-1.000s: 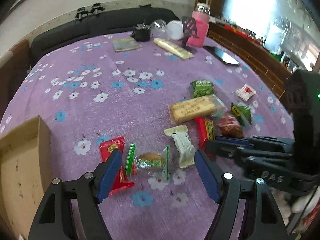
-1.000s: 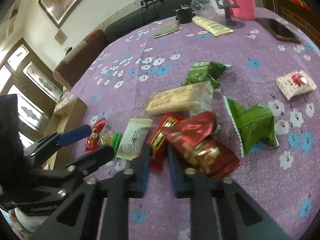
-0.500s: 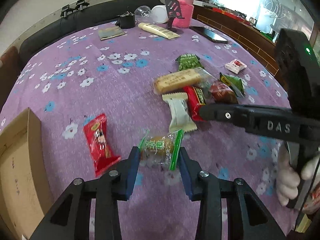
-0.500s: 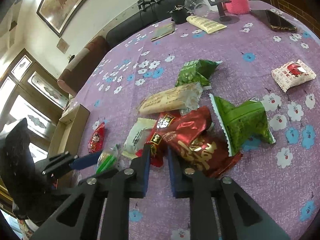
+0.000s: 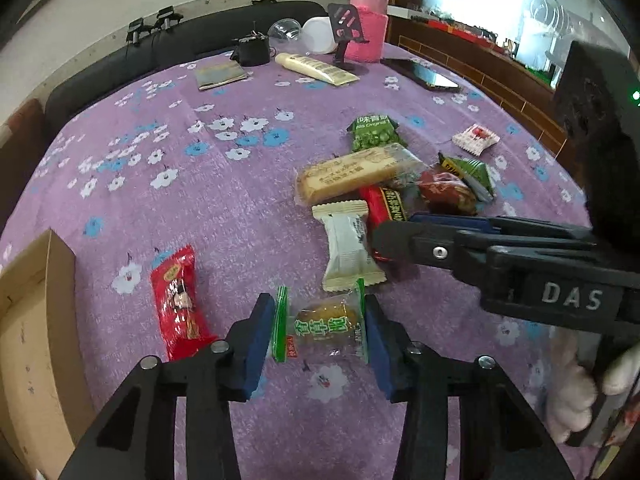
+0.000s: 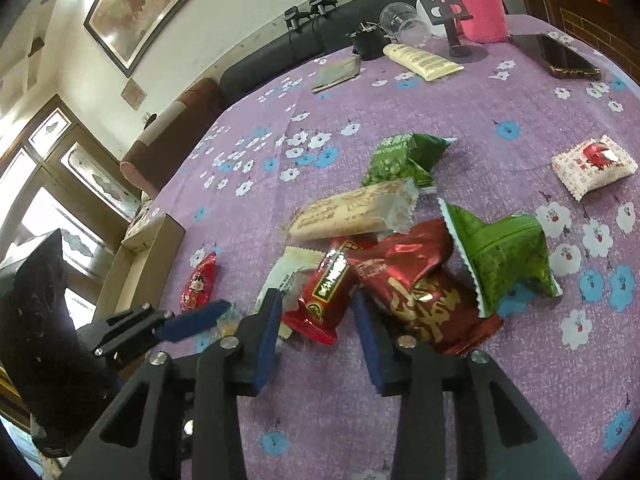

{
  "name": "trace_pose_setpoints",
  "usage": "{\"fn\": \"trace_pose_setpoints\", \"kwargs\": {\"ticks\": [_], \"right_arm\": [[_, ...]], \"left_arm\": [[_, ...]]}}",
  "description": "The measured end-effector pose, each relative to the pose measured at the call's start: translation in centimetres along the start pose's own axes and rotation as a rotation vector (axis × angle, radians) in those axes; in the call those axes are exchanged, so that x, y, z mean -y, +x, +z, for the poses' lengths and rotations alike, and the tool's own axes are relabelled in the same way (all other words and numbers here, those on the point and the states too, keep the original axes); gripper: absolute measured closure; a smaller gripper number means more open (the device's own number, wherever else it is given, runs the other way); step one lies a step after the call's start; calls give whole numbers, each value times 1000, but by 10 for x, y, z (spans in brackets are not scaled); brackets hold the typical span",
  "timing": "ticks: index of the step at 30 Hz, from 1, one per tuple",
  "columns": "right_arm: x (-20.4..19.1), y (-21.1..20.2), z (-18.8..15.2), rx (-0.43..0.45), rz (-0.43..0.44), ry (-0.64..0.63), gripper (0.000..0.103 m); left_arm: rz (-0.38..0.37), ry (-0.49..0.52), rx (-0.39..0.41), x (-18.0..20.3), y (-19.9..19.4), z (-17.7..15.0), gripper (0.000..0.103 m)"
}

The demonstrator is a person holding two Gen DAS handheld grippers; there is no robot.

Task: Organize snacks
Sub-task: 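Grasp the clear green-striped cake packet with the left gripper while the right gripper grasps the red bar, then release the cake packet and red bar into the cardboard box with both grippers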

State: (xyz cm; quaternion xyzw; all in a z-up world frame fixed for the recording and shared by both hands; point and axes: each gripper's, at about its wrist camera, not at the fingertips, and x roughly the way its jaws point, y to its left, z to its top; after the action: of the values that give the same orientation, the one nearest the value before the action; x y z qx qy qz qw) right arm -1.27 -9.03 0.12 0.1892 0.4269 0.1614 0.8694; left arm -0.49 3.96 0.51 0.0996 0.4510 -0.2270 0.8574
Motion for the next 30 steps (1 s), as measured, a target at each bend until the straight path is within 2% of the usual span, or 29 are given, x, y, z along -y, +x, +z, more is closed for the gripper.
{"fn": "trace_pose_setpoints", "kwargs": {"ticks": [1, 9, 13, 15, 16, 18, 19, 20, 21, 24, 30], "right_arm": [[-1, 0, 0, 4, -4, -5, 66], [-2, 1, 0, 12, -10, -20, 65], [4, 3, 5, 1, 2, 51, 66], [2, 5, 9, -11, -33, 71, 69], [-1, 6, 10, -12, -68, 74, 75], [-11, 11, 13, -11, -155, 47, 78], [-14, 13, 13, -11, -183, 29, 84], [-19, 15, 12, -10, -225, 0, 84], [-21, 14, 11, -7, -231, -5, 85], [-16, 5, 3, -4, -208, 23, 85], [-17, -32, -25, 20, -128, 50, 85]], "left_arm": [[-8, -10, 8, -1, -4, -3, 70], [-90, -146, 93, -16, -49, -36, 70], [-104, -200, 148, -24, -78, -57, 70], [-108, -219, 166, -28, -90, -65, 70], [-111, -231, 177, -30, -96, -69, 69], [-108, -258, 200, -36, -107, -77, 69], [-108, -274, 211, -40, -113, -81, 69], [-105, -290, 223, -44, -119, -86, 69], [-97, -303, 233, -49, -125, -90, 69], [-72, -348, 263, -67, -143, -106, 69], [28, -456, 296, -116, -164, -137, 69]]}}
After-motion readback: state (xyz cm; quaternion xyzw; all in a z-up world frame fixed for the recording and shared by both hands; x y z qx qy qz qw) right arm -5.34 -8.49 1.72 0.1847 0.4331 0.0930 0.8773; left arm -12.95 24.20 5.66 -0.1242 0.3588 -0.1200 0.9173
